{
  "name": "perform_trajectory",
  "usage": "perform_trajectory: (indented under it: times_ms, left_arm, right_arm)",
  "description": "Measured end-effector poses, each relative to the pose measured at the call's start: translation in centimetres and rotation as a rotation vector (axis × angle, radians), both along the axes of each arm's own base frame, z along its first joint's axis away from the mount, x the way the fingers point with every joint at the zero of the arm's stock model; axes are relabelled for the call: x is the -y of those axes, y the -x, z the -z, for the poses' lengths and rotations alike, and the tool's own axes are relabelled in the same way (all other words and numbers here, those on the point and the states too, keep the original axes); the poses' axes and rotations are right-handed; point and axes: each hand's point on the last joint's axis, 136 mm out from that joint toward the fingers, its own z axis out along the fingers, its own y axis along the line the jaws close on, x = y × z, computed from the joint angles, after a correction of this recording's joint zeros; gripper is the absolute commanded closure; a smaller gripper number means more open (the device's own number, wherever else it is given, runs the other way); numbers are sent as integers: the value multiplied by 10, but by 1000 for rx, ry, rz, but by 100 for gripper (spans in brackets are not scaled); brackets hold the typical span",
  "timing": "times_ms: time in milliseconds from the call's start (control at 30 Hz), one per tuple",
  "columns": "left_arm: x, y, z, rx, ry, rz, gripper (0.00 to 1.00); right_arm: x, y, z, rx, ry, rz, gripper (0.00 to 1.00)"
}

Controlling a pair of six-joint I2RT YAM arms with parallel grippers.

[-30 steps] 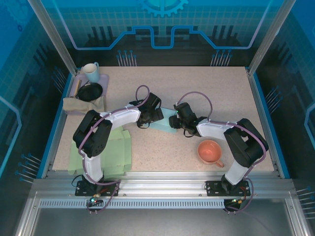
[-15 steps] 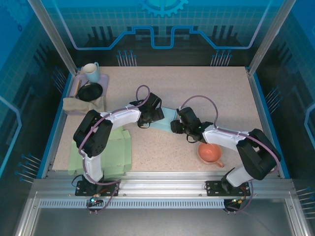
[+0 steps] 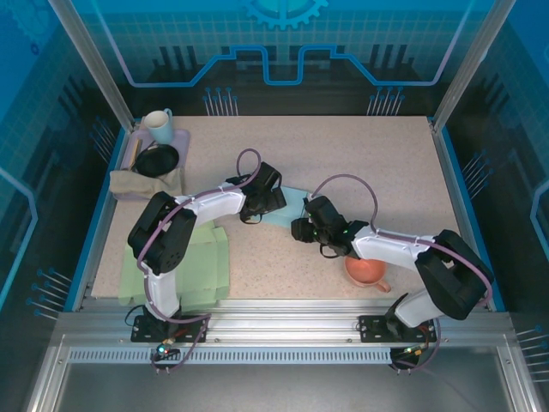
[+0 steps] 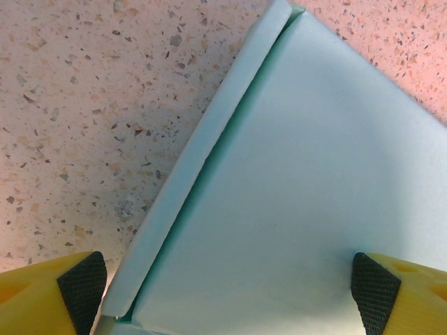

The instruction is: Fold the paper box

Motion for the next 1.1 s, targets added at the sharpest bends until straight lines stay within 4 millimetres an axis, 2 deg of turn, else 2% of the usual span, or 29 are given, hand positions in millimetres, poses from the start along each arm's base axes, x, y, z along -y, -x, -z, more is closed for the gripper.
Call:
perform_trajectory:
  times_ms: [267,600,1100]
  left_arm:
    - [0,-1,0,2,4,-4,8]
    - [1,-1,0,4,4,-4,8]
    - [0,-2,0,8,3,-5,8]
  right_arm:
    - [-7,1,14,-40,-19,-7,56]
    - [-16,0,10,-37,-66,-24,56]
    - [-14,-3,11,-39,-74,-24,61]
